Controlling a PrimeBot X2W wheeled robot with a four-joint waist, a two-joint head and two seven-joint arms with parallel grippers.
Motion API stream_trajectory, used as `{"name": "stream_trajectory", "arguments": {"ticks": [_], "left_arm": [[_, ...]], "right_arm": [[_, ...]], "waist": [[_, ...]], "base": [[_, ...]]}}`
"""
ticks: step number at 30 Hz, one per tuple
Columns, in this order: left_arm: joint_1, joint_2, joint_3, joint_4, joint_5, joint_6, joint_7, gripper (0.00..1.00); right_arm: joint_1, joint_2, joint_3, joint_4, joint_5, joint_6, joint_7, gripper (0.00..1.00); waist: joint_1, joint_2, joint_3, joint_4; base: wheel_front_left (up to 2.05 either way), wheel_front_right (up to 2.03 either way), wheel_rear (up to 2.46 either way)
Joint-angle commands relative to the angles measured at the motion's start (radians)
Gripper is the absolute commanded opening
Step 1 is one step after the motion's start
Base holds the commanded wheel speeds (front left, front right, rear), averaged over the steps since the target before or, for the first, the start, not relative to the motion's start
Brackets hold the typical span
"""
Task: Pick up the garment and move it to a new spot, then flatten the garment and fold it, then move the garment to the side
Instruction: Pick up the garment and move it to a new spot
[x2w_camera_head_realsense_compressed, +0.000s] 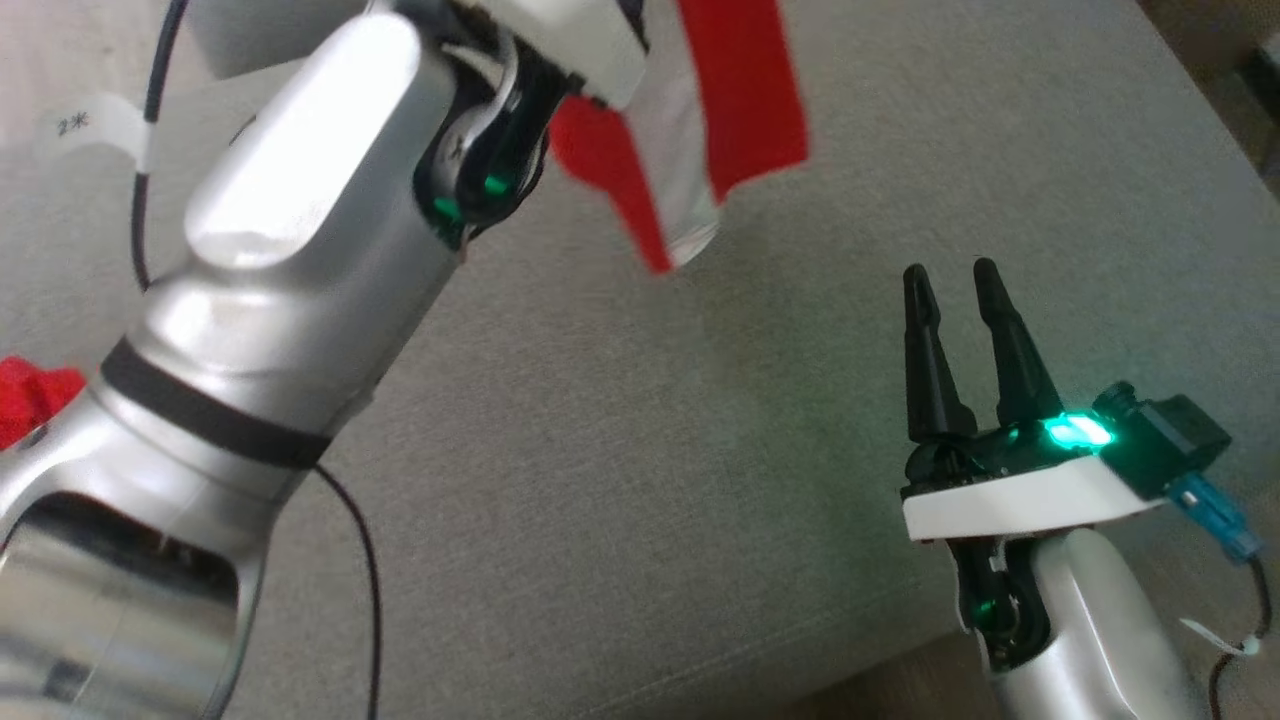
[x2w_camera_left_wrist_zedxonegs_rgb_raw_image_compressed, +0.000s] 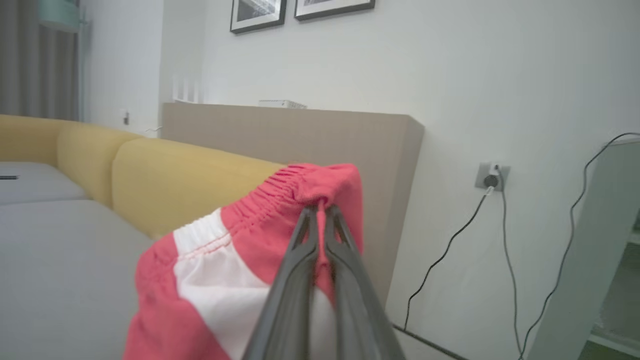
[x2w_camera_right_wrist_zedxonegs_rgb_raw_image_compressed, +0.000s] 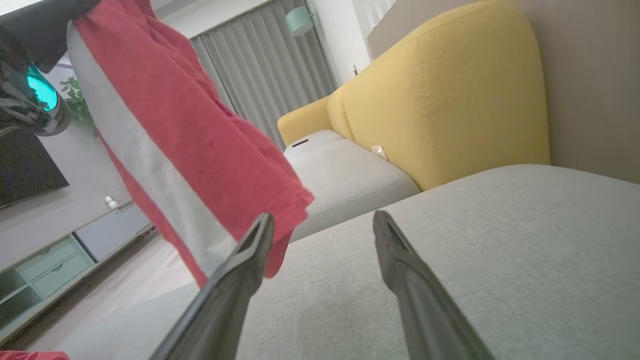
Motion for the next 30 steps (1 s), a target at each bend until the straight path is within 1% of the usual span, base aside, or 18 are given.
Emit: {"name": "stream_trajectory", "arguments": {"ticks": [1,3,6,8,11,15,16,17,21,23,30], "left_arm": [[-0.068,0.010,0.057,0.001,-0.007,-0.005,-0.026,0.00],[-0.033,0.012,0.065,0.051,-0.014,-0.013,-0.047,0.00],[0.042,0.033,0.072,0.108,-0.018,-0.020,-0.063,0.00],[0.072,0.043,0.067,0.127,-0.013,-0.026,-0.067,0.00],[0.170,0.067,0.053,0.191,0.004,-0.037,-0.075,0.00],[0.262,0.089,0.050,0.278,0.048,-0.026,-0.080,0.00],[0.274,0.092,0.064,0.285,0.063,-0.019,-0.080,0.47],[0.287,0.095,0.078,0.288,0.081,-0.011,-0.080,1.00],[0.336,0.097,0.161,0.266,0.148,0.005,-0.081,1.00],[0.365,0.093,0.216,0.236,0.173,0.004,-0.081,1.00],[0.519,0.078,0.411,0.040,0.288,-0.018,-0.081,1.00]], "right_arm": [[-0.030,-0.003,0.018,-0.044,0.007,-0.001,-0.011,1.00],[-0.027,-0.003,0.010,-0.052,0.006,-0.001,-0.011,1.00],[-0.024,-0.003,-0.001,-0.059,0.002,-0.001,-0.011,1.00],[-0.025,-0.003,-0.003,-0.060,0.000,-0.001,-0.011,1.00],[-0.029,-0.003,-0.008,-0.062,-0.007,-0.001,-0.011,1.00],[-0.036,-0.003,-0.013,-0.057,-0.020,-0.001,-0.011,1.00],[-0.037,-0.003,-0.013,-0.055,-0.023,-0.001,-0.011,1.00],[-0.037,-0.003,-0.013,-0.054,-0.027,-0.001,-0.011,1.00],[-0.032,-0.003,-0.014,-0.046,-0.042,-0.001,-0.011,1.00],[-0.026,-0.003,-0.015,-0.040,-0.052,-0.001,-0.011,1.00],[0.005,-0.003,-0.026,-0.026,-0.083,-0.001,-0.011,1.00]], "waist": [[-0.0001,0.0000,0.022,-0.024],[-0.0001,0.0000,0.029,-0.020],[-0.0001,0.0000,0.037,-0.005],[-0.0001,0.0000,0.040,0.000],[-0.0001,0.0000,0.049,0.017],[-0.0001,0.0000,0.057,0.043],[-0.0001,0.0000,0.058,0.050],[-0.0001,0.0000,0.057,0.058],[-0.0001,0.0000,0.045,0.088],[-0.0001,0.0000,0.032,0.105],[-0.0001,0.0000,-0.024,0.157]], "base": [[0.00,0.00,0.00],[0.00,0.00,0.00],[0.00,0.00,0.00],[0.00,0.00,0.00],[0.00,0.00,0.00],[0.00,0.00,0.00],[0.00,0.00,0.00],[0.00,0.00,0.00],[0.00,0.00,0.00],[0.00,0.00,0.00],[0.00,0.00,0.00]]}}
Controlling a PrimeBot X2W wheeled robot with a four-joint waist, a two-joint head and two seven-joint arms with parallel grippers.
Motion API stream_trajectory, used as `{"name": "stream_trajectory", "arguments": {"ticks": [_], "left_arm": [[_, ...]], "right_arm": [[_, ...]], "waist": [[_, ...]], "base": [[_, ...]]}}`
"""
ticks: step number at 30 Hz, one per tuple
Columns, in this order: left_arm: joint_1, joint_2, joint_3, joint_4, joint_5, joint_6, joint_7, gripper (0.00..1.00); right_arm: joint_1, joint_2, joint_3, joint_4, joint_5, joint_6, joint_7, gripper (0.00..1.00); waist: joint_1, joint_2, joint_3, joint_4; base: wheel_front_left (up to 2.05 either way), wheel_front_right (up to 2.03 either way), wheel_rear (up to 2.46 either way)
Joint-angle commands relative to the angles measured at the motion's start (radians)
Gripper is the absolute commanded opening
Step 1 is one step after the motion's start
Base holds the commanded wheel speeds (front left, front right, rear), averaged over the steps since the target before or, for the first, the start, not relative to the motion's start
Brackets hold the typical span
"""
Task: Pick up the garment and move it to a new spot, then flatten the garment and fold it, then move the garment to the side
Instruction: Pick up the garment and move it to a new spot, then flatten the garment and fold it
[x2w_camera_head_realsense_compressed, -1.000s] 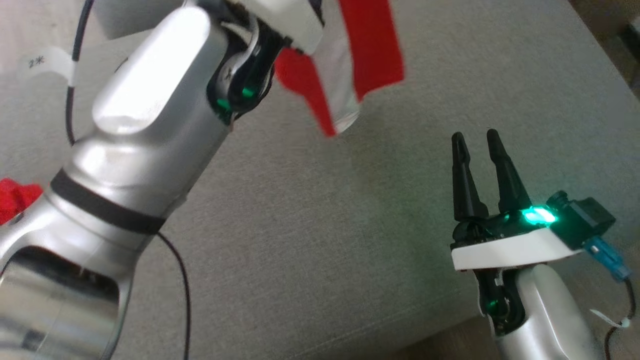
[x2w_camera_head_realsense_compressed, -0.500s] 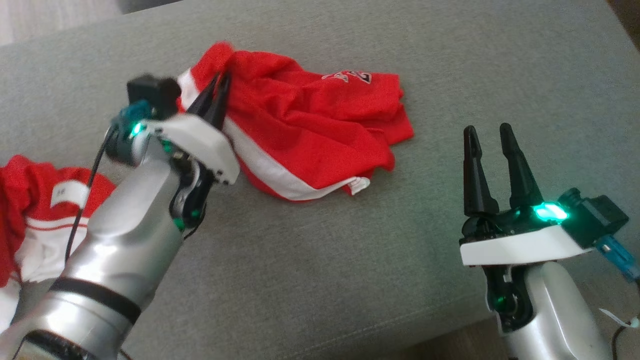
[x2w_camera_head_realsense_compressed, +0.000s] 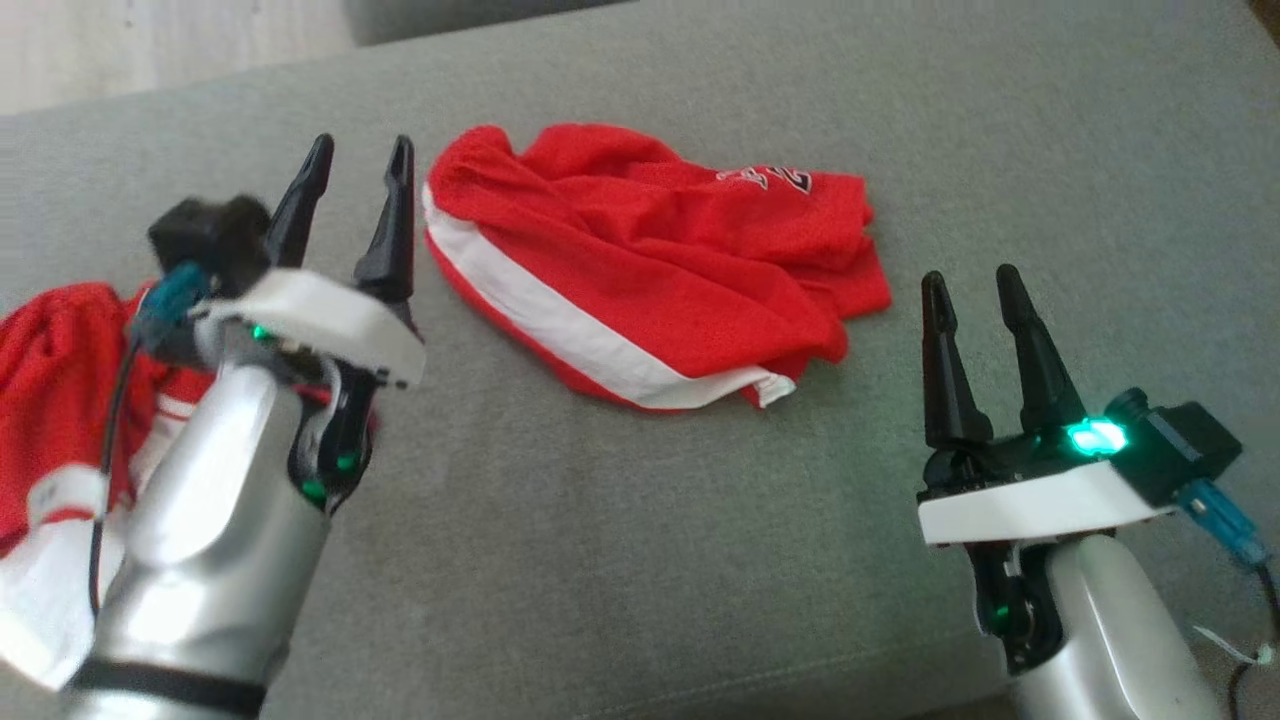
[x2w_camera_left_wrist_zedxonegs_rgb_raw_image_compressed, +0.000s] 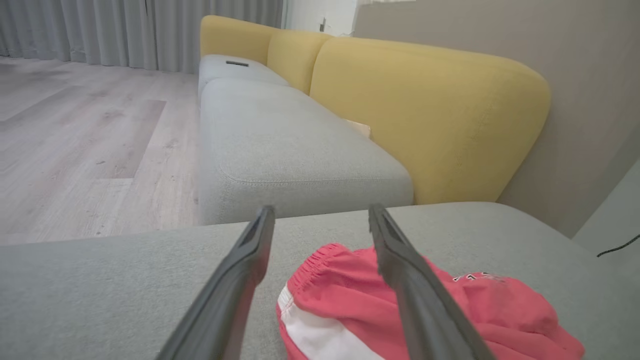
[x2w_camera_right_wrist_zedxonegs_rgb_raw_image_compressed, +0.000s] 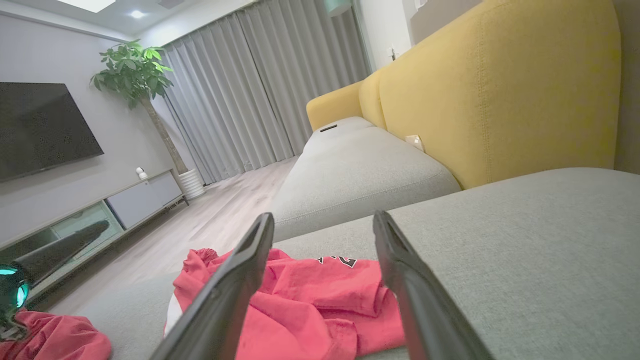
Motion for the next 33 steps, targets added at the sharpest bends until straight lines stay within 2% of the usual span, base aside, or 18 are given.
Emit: {"name": "stream_trajectory", "arguments": {"ticks": [1,7,17,27,33], "left_arm": [[0.000,0.018,0.065,-0.062,0.019,-0.005,-0.012,1.00],[0.195,-0.010,0.177,-0.229,0.135,-0.031,-0.012,1.00],[0.469,-0.121,0.300,-0.374,0.277,-0.073,-0.012,1.00],[0.494,-0.168,0.347,-0.384,0.337,-0.112,-0.012,1.00],[0.476,-0.175,0.351,-0.371,0.343,-0.127,-0.012,1.00]], "right_arm": [[-0.002,-0.004,0.014,-0.029,-0.010,-0.001,-0.011,1.00],[0.036,-0.004,-0.007,-0.021,-0.030,-0.001,-0.011,1.00],[0.099,-0.004,-0.039,-0.008,-0.063,-0.001,-0.011,1.00],[0.107,-0.004,-0.044,0.009,-0.073,-0.001,-0.011,1.00],[0.095,-0.004,0.016,0.148,-0.049,-0.001,-0.011,1.00]], "waist": [[0.0001,0.0000,-0.025,0.025],[0.0001,0.0000,-0.075,0.077],[0.0001,0.0000,-0.119,0.124],[0.0001,0.0000,-0.106,0.141],[0.0001,0.0000,-0.085,0.159]], "base": [[0.00,0.00,0.00],[0.00,0.00,0.00],[0.00,0.00,0.00],[0.00,0.00,0.00],[0.00,0.00,0.00]]}}
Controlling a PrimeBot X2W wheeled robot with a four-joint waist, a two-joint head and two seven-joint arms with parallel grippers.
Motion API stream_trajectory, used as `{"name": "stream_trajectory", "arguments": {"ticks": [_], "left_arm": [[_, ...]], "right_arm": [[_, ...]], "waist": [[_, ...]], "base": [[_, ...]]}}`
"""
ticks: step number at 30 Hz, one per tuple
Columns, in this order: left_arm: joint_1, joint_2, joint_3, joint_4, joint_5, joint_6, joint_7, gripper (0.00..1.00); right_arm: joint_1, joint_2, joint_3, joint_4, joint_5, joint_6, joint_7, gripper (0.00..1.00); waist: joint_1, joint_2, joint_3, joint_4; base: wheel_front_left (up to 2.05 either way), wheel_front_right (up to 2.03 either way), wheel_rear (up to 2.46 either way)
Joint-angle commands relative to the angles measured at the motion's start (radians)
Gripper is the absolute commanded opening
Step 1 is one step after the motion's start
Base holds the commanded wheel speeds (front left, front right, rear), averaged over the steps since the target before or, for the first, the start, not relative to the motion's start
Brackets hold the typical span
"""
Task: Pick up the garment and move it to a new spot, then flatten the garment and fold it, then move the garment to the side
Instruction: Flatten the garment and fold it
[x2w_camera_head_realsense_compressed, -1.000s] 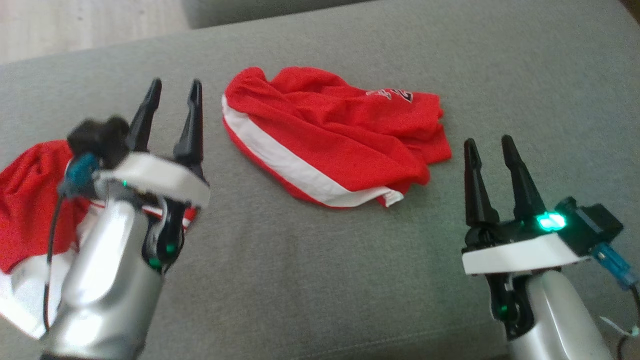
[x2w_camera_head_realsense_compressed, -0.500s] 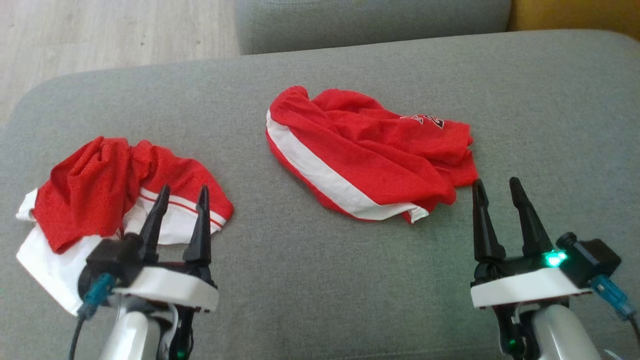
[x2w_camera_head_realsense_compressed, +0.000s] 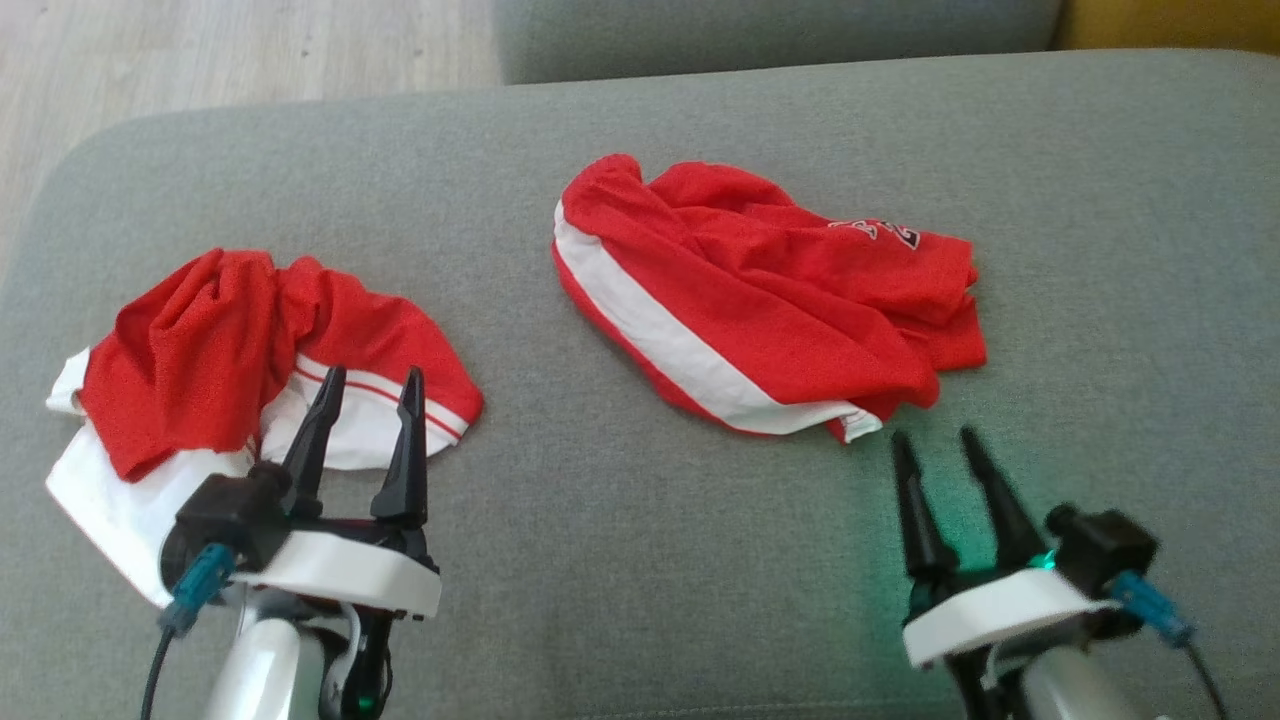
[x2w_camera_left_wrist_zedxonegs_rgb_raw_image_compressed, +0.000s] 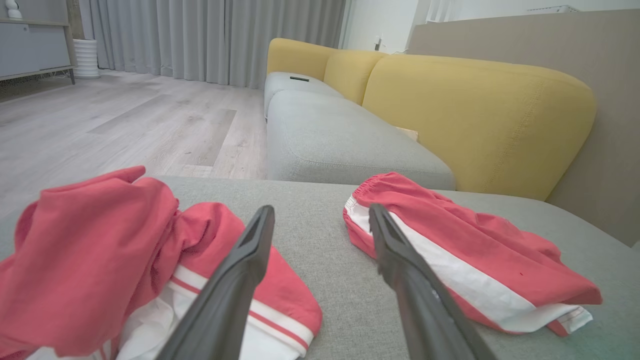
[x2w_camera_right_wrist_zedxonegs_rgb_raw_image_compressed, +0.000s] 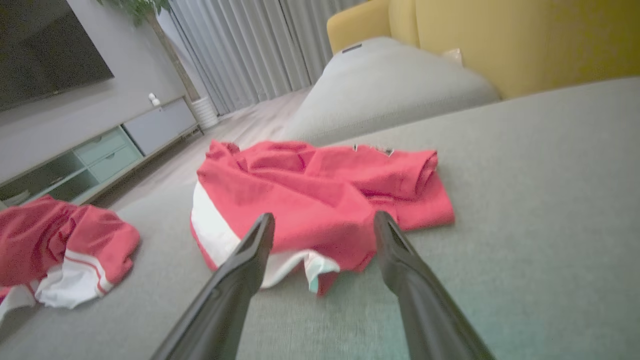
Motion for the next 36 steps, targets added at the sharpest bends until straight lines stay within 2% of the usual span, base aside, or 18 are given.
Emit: {"name": "stream_trajectory", "arguments": {"ticks": [1,6,11,21,36], "left_arm": [[-0.053,0.000,0.036,-0.028,0.008,-0.006,-0.012,1.00],[-0.063,-0.001,0.021,-0.018,-0.003,-0.010,-0.012,1.00],[-0.074,-0.001,0.016,-0.011,-0.006,-0.009,-0.012,1.00],[-0.076,-0.001,0.012,-0.005,-0.011,-0.003,-0.012,1.00],[-0.088,-0.001,0.001,-0.001,-0.016,-0.002,-0.012,1.00]], "right_arm": [[-0.034,-0.004,0.038,0.016,0.013,-0.001,-0.011,1.00],[-0.100,-0.004,0.098,0.166,0.097,-0.001,-0.011,1.00],[-0.163,-0.004,0.135,0.234,0.156,-0.001,-0.011,1.00],[-0.204,-0.004,0.133,0.293,0.168,-0.001,-0.011,1.00],[-0.247,-0.004,0.133,0.352,0.104,-0.001,-0.011,1.00]], "waist": [[0.0000,-0.0001,0.008,0.008],[0.0000,-0.0001,0.023,0.029],[0.0000,-0.0001,0.039,0.049],[0.0000,-0.0001,0.054,0.068],[0.0000,-0.0001,0.070,0.069]], "base": [[0.00,0.00,0.00],[0.00,0.00,0.00],[0.00,0.00,0.00],[0.00,0.00,0.00],[0.00,0.00,0.00]]}}
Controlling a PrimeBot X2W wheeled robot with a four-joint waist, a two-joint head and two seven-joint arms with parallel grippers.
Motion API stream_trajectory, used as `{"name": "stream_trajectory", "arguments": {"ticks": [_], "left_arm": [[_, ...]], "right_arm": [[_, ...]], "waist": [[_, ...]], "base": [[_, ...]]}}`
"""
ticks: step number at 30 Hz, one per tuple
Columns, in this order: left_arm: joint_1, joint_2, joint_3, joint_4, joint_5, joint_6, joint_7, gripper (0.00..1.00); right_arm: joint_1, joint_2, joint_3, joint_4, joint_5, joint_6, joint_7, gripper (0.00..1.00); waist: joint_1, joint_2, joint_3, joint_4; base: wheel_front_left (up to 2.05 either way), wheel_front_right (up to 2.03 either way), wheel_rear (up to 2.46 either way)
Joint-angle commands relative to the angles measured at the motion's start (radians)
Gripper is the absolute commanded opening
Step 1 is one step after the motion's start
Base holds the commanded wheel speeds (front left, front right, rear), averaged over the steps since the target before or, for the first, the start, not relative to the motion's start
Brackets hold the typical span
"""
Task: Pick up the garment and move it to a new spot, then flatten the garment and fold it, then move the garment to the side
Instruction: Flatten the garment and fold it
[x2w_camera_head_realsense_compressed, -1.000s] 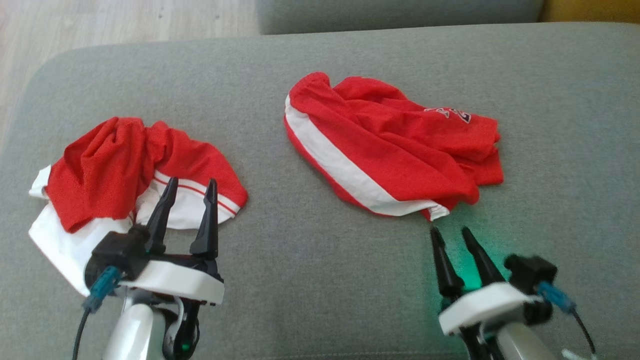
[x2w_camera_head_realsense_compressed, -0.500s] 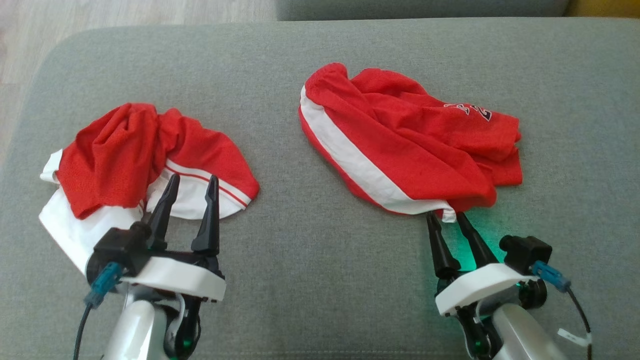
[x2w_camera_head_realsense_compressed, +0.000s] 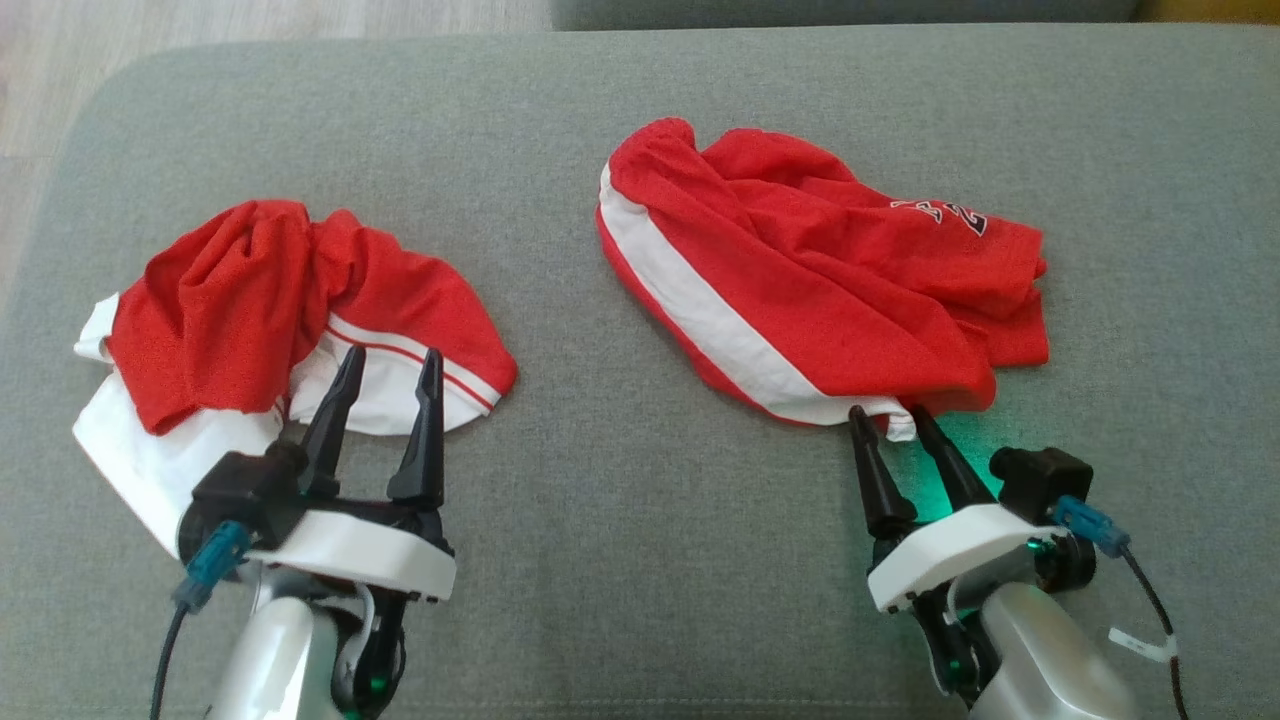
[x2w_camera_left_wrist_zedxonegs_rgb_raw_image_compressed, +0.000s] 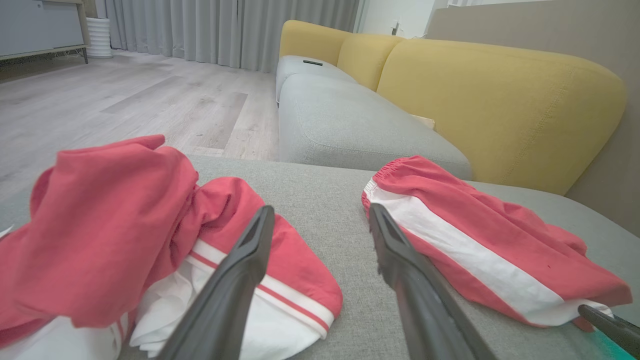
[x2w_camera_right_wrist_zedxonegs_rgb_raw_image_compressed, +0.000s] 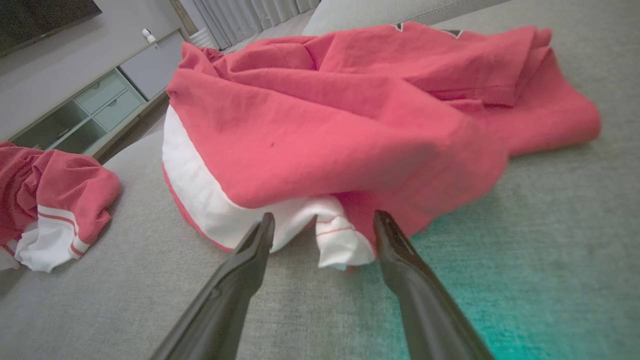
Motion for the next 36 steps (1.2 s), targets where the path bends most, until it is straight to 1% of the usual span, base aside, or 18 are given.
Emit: {"name": "stream_trajectory", "arguments": {"ticks": [1,2,4,9,13,22,28,31,32,33,36], "left_arm": [[-0.046,0.002,0.028,-0.029,-0.005,0.004,-0.012,1.00],[-0.046,0.002,0.031,-0.028,-0.005,0.004,-0.012,1.00],[-0.047,0.002,0.032,-0.028,-0.006,0.004,-0.012,1.00],[-0.045,0.002,0.036,-0.027,-0.010,0.007,-0.012,1.00],[-0.041,0.002,0.043,-0.025,-0.016,0.009,-0.012,1.00],[-0.024,0.002,0.050,-0.025,-0.026,0.013,-0.012,1.00],[-0.018,0.002,0.036,-0.025,-0.033,0.017,-0.012,1.00],[-0.018,0.002,0.030,-0.023,-0.035,0.018,-0.012,1.00],[-0.018,0.002,0.028,-0.022,-0.036,0.018,-0.012,1.00],[-0.018,0.002,0.024,-0.021,-0.036,0.017,-0.012,1.00],[-0.018,0.002,0.014,-0.015,-0.034,0.013,-0.012,1.00]], "right_arm": [[-0.022,-0.003,0.022,-0.023,-0.005,-0.001,-0.011,1.00],[-0.030,-0.003,0.023,-0.010,-0.018,-0.001,-0.011,0.97],[-0.037,-0.003,0.018,0.002,-0.039,-0.001,-0.011,0.00],[-0.035,-0.003,-0.020,-0.014,-0.083,-0.001,-0.011,0.00],[-0.006,-0.003,-0.084,-0.047,-0.131,-0.001,-0.011,0.00],[0.105,-0.003,-0.296,-0.133,-0.286,-0.001,-0.011,0.00],[0.147,-0.003,-0.446,-0.146,-0.376,-0.001,-0.004,0.00],[0.152,-0.003,-0.485,-0.146,-0.396,-0.001,0.011,0.00],[0.151,-0.003,-0.490,-0.149,-0.397,-0.001,0.011,0.21],[0.148,-0.003,-0.490,-0.154,-0.392,-0.001,0.009,1.00],[0.146,-0.003,-0.453,-0.175,-0.365,-0.001,0.003,1.00]], "waist": [[0.0000,-0.0001,0.000,0.000],[0.0000,-0.0001,0.002,0.000],[0.0000,-0.0001,0.004,0.000],[0.0000,-0.0001,-0.001,-0.006],[0.0000,-0.0001,-0.014,-0.021],[0.0000,-0.0001,-0.059,-0.080],[0.0000,-0.0001,-0.079,-0.109],[0.0000,-0.0001,-0.083,-0.117],[0.0000,-0.0001,-0.082,-0.120],[0.0000,-0.0001,-0.082,-0.122],[0.0000,-0.0001,-0.084,-0.131]], "base": [[0.00,0.00,0.00],[0.00,0.00,0.00],[0.00,0.00,0.00],[0.00,0.00,0.00],[0.00,0.00,0.00],[0.00,0.00,0.00],[0.00,0.00,0.00],[0.00,0.00,0.00],[0.00,0.00,0.00],[0.00,0.00,0.00],[0.00,0.00,0.00]]}}
